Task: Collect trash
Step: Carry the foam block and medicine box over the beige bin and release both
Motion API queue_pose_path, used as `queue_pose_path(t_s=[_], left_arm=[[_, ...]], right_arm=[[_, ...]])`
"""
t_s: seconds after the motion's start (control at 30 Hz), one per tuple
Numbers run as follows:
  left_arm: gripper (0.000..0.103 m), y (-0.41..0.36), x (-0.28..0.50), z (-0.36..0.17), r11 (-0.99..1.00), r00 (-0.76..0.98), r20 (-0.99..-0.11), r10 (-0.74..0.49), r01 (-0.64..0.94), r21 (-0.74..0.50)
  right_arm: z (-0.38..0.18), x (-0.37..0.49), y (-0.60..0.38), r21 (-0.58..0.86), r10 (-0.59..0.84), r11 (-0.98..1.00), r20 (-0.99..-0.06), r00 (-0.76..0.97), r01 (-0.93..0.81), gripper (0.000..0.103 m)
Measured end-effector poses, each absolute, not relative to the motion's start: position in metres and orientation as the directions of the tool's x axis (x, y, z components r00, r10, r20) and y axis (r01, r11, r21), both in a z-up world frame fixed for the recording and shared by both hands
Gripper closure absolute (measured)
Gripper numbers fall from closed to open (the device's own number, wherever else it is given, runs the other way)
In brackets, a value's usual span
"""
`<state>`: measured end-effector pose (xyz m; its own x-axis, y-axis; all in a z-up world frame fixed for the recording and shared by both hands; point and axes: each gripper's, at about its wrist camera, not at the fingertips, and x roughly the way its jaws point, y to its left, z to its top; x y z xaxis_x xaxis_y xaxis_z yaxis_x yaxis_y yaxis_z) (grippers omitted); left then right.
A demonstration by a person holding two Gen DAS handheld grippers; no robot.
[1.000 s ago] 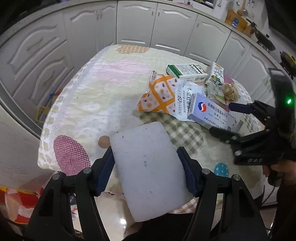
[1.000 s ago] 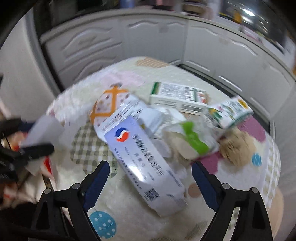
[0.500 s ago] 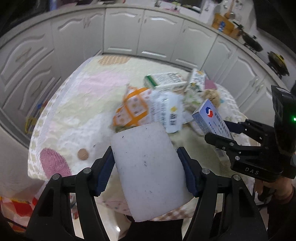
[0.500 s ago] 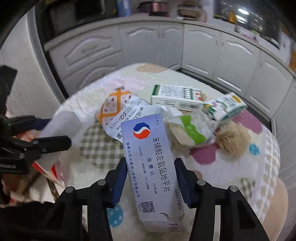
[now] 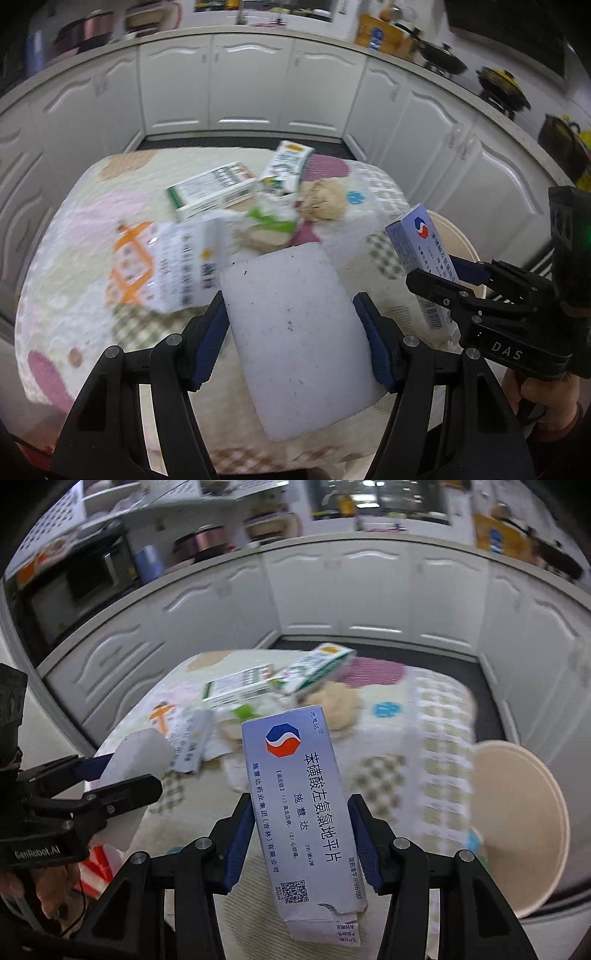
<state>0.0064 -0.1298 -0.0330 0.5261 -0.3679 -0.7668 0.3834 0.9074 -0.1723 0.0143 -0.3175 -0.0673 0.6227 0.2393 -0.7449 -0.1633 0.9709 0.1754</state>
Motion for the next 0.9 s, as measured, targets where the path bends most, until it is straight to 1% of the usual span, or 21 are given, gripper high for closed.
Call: queue_pose_path(t_s=[0.33, 0.63, 0.9], left_arm=[[0.037, -0.192, 0.011, -0.031, 0.875, 0.521, -0.762, -0.385, 0.47, -0.121], [0.037, -0.242, 0.02, -0.035, 0.842, 0.497, -0.768, -0.404, 0.53, -0.1], [0.037, -0.29, 0.026, -0.042, 0.798, 0.437, -0.776, -0.454, 0.586, -0.137]], right_arm=[[-0.063, -0.004, -0.381, 0.212, 0.162, 0.977, -0.726, 0.669, -0.008, 0.054], [-0.063, -0.012, -0.427, 0.213, 0.069, 0.969, -0.726, 0.684, 0.128, 0.053], [-0.068, -0.016, -0.469, 0.216, 0.002, 0.948, -0.74, 0.672, 0.235, 0.054]])
